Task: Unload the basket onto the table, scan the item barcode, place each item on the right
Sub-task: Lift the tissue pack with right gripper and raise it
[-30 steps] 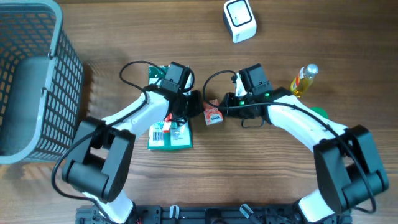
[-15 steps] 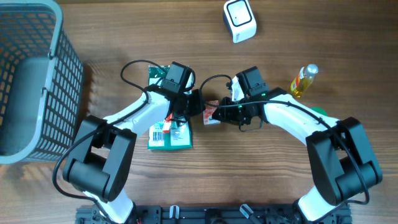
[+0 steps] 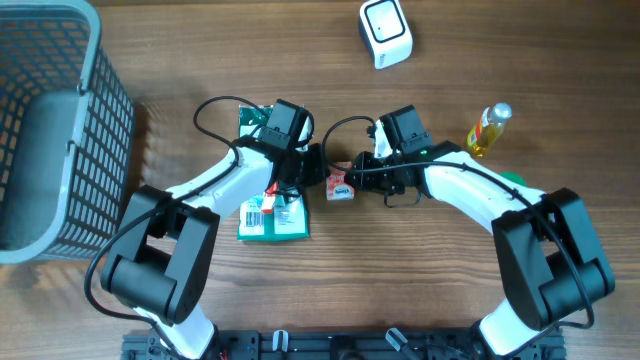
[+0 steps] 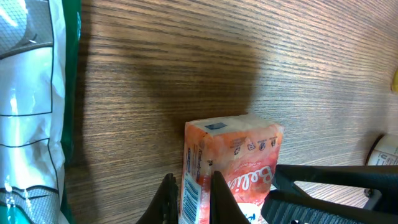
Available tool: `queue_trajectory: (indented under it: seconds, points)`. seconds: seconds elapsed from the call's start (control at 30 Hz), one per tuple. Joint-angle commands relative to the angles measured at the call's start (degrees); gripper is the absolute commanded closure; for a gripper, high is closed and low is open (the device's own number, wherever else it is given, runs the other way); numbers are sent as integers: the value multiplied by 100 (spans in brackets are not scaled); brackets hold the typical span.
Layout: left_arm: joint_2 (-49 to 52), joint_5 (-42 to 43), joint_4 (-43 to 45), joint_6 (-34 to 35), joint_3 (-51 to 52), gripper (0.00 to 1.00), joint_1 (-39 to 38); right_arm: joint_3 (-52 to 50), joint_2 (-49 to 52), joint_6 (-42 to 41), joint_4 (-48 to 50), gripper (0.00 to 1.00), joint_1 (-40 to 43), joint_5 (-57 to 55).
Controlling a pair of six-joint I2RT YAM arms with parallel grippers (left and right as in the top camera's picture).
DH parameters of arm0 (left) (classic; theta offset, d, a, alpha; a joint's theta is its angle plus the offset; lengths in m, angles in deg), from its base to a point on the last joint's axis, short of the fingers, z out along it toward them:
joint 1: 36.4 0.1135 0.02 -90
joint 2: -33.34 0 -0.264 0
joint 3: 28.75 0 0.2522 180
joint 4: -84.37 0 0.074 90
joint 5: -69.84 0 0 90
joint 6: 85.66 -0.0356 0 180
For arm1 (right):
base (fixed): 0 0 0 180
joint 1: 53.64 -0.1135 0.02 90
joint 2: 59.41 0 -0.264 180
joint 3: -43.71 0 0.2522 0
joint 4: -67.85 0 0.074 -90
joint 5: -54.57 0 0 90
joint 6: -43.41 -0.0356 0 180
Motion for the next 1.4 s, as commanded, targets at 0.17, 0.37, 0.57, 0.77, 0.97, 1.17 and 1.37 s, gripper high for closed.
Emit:
queue_trajectory:
  seconds: [0.17,0.37,0.57,0.77,0.97,1.17,1.37]
  points:
    - [57,-74,15,35,26,94,-26,-35,544,-256,140,71,-181,-101]
    - [57,-74,13,35,26,94,-26,-33,551,-417,212,96,-173,-101]
    - [-573,-50,11,13,-133,96,256,-33,538,-238,214,96,-31,358]
    - [-2476,-66,-101,-44,-321,94,1172,-33,297,1272,203,96,490,2234]
    - [-3128,-1231,-1060,-616,-319,93,1989,-33,107,2658,278,96,553,4909]
    - [-2839,-1862,-1873,-1231,-308,91,2544,-28,44,2750,476,96,667,6798]
    - [-2159,-1858,-2098,-1364,-308,83,2546,-28,-120,2264,474,96,667,6798]
